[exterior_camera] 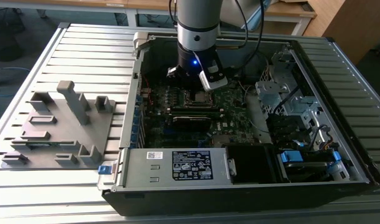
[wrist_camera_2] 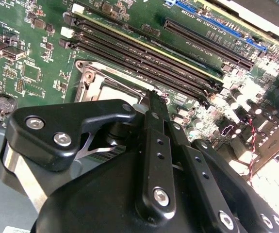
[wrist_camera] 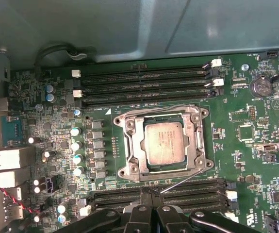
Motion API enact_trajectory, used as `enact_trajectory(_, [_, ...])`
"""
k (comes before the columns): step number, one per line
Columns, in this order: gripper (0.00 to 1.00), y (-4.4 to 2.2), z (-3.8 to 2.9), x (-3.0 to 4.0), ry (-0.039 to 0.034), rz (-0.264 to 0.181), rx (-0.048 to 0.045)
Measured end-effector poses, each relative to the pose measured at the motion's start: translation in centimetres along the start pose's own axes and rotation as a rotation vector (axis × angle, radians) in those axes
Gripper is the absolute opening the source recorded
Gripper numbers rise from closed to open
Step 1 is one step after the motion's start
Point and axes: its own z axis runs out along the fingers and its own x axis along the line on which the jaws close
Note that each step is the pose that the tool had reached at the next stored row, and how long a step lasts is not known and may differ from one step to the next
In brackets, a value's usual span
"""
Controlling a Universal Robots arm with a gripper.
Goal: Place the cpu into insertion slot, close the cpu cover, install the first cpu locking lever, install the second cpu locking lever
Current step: 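Install the second cpu locking lever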
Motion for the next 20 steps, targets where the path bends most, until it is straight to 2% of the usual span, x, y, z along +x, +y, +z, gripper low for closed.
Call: enact_trajectory(20, [0.1, -0.03, 0.57, 0.02, 0.0001, 0.0, 0.0001])
